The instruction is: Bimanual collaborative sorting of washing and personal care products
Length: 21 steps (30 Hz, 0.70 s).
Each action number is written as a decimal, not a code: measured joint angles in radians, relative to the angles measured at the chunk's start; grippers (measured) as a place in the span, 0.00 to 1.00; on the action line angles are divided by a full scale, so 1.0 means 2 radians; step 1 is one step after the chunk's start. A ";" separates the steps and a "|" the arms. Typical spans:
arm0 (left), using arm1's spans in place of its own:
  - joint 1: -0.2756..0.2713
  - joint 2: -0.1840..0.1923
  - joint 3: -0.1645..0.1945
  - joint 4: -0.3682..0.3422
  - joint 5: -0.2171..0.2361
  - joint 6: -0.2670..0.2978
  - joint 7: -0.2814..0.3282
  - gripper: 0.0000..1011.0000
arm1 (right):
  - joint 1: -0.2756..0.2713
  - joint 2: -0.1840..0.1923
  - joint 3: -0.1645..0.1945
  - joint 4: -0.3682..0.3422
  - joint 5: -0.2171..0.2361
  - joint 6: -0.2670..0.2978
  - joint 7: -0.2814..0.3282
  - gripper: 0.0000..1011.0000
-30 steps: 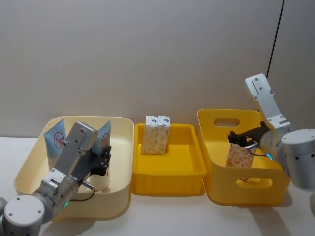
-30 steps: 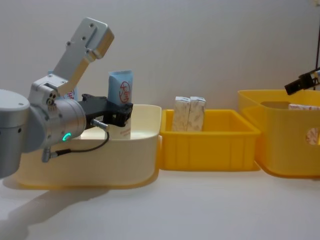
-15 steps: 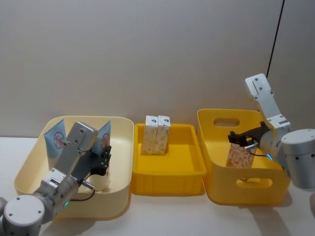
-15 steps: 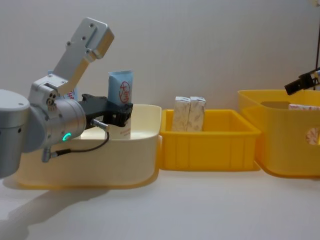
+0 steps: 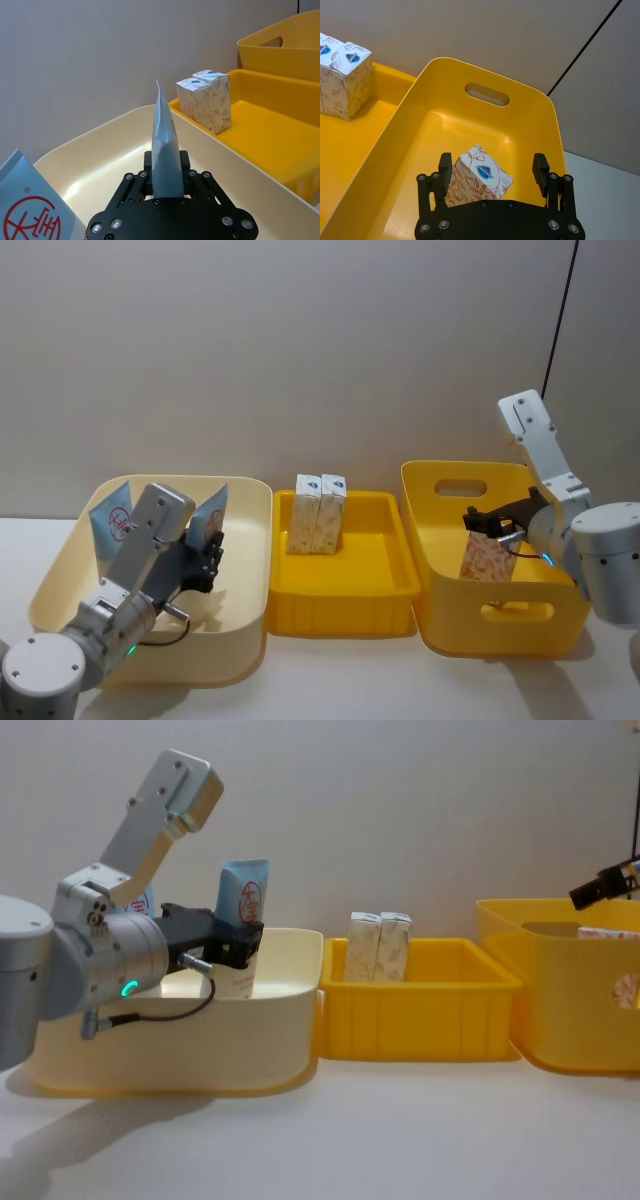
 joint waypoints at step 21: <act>-0.014 -0.006 -0.023 -0.015 -0.016 -0.039 -0.018 0.27 | 0.000 0.000 0.000 0.000 0.000 0.000 0.000 0.99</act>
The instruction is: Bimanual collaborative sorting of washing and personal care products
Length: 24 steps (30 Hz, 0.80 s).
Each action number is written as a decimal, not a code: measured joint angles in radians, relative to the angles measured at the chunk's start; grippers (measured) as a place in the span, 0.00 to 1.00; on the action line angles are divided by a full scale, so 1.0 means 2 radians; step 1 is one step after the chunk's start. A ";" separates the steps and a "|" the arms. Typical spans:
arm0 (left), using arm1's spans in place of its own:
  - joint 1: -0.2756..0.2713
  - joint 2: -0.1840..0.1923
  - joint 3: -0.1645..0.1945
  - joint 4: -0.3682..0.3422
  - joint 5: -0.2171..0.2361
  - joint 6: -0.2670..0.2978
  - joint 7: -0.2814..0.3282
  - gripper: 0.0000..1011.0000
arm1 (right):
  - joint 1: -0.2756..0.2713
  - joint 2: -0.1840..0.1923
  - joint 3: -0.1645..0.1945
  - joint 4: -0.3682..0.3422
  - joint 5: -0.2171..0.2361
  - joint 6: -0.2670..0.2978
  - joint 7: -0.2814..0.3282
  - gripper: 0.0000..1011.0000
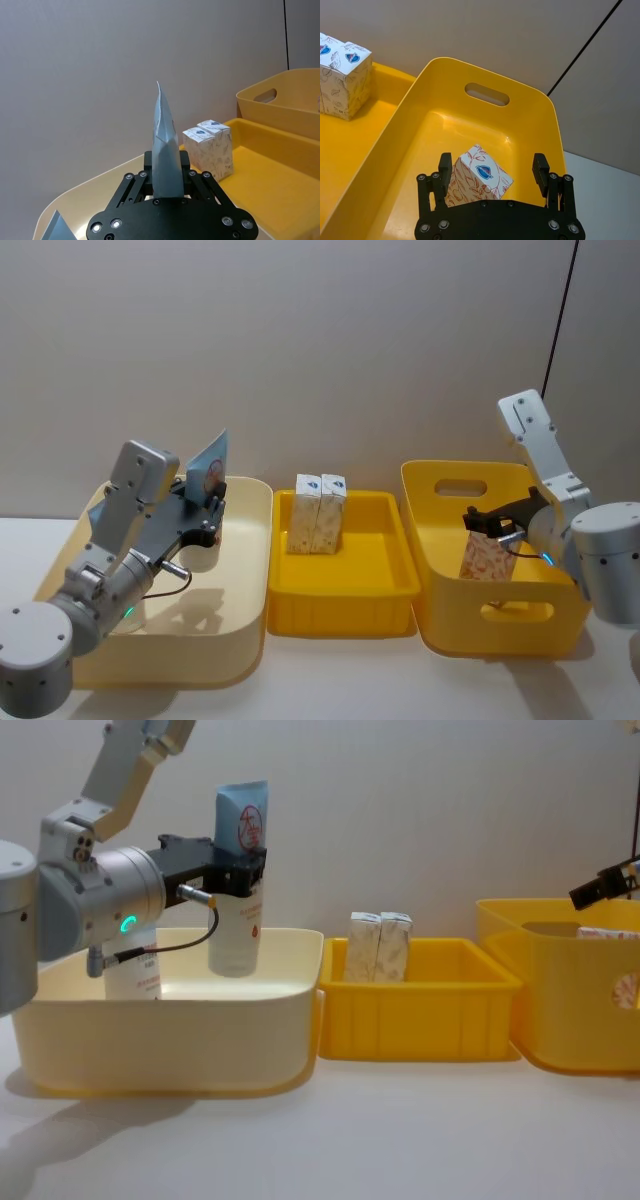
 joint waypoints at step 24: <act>-0.003 -0.018 -0.036 -0.010 -0.065 -0.009 -0.053 0.27 | 0.005 0.016 -0.023 -0.011 -0.020 -0.058 0.016 0.99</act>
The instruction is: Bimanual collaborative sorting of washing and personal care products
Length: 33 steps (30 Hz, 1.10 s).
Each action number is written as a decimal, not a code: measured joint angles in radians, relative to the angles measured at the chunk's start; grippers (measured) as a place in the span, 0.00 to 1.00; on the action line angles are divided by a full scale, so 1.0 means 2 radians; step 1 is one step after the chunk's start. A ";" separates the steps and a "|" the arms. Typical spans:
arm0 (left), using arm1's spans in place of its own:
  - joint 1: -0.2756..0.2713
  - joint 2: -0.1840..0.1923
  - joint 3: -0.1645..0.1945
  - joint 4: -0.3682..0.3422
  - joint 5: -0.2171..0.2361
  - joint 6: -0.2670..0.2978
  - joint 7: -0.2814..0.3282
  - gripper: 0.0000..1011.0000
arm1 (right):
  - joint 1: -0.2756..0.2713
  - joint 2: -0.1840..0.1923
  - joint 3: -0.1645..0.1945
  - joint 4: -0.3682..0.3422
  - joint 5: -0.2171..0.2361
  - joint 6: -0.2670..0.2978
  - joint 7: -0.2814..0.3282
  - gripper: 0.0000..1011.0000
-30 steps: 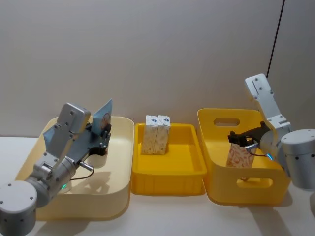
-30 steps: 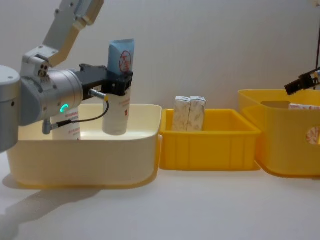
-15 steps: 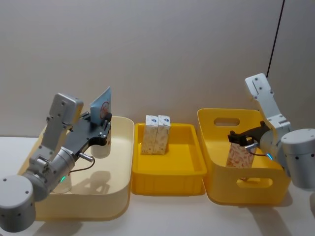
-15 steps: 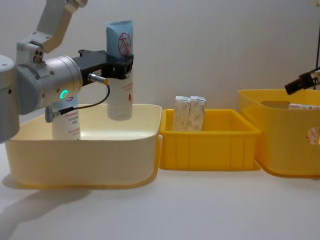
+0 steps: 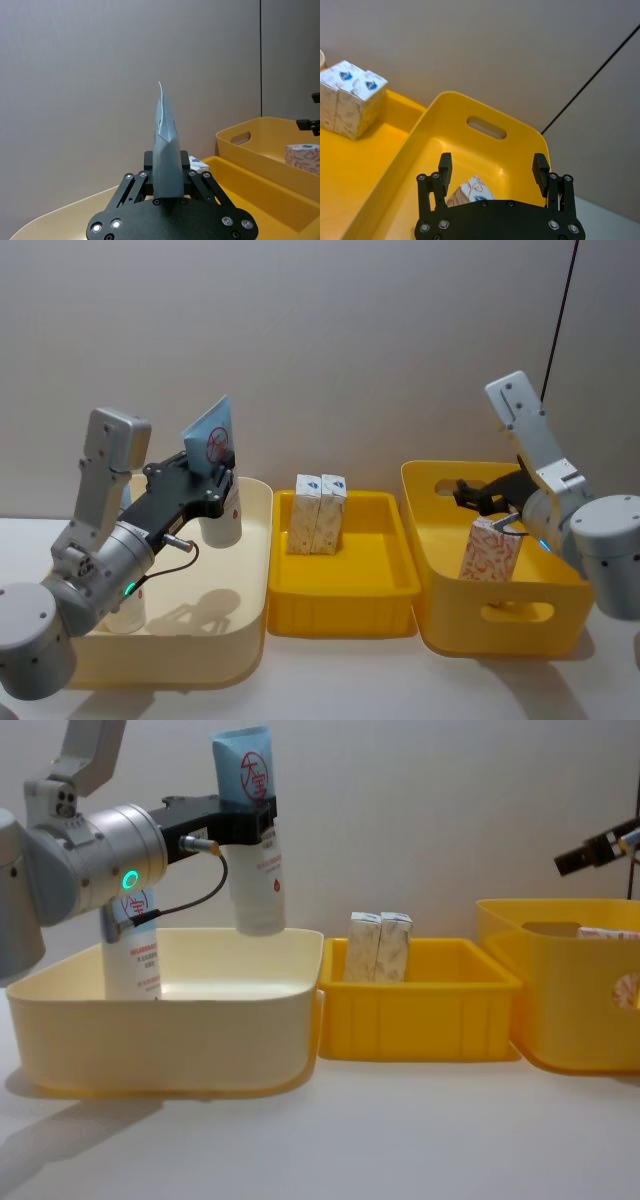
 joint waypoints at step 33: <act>-0.025 -0.001 0.000 0.007 0.006 -0.007 -0.014 0.27 | 0.000 0.024 -0.032 -0.031 0.009 -0.148 0.112 0.99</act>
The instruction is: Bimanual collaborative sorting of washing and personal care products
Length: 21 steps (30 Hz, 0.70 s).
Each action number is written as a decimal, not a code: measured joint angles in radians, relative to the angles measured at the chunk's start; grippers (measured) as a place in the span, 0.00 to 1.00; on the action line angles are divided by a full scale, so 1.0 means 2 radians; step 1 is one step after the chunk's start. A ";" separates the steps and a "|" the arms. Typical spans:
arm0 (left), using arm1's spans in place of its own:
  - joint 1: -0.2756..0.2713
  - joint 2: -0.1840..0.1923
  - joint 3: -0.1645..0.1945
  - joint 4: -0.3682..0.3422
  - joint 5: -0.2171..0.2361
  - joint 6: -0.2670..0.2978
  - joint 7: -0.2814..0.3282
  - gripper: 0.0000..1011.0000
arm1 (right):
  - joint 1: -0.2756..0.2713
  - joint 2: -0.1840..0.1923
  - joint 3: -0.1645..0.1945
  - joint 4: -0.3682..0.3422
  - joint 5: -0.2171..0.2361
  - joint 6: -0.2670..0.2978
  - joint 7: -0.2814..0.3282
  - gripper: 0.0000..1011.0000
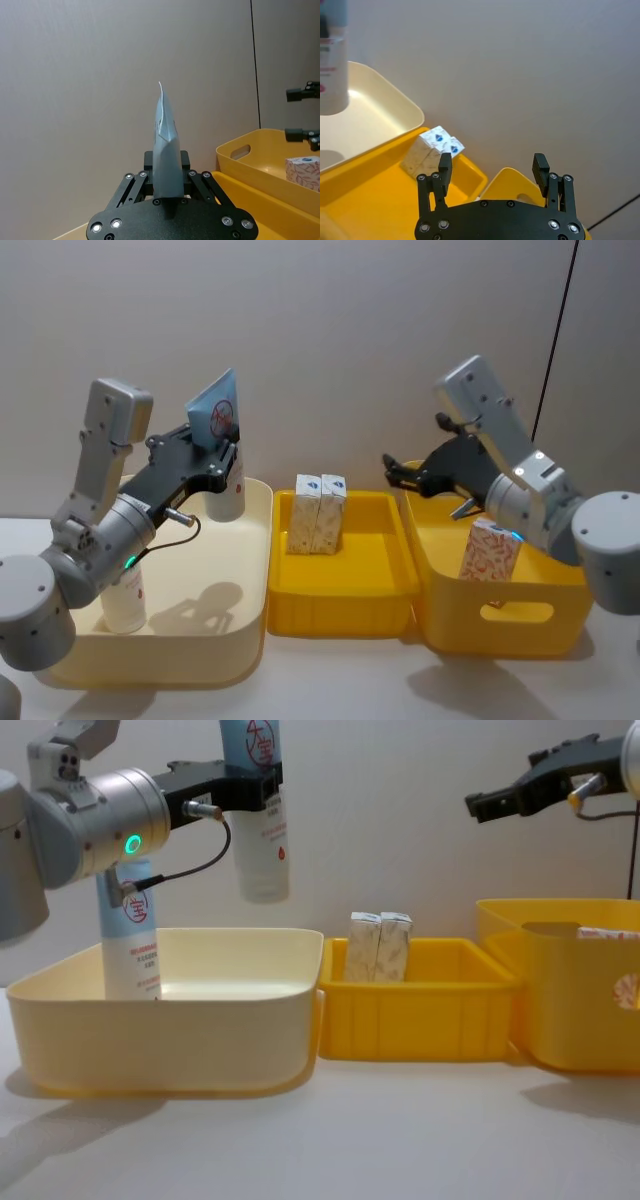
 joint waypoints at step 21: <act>-0.015 -0.009 -0.002 0.016 0.010 -0.032 -0.010 0.27 | 0.029 -0.028 -0.037 0.038 0.044 0.042 0.122 0.99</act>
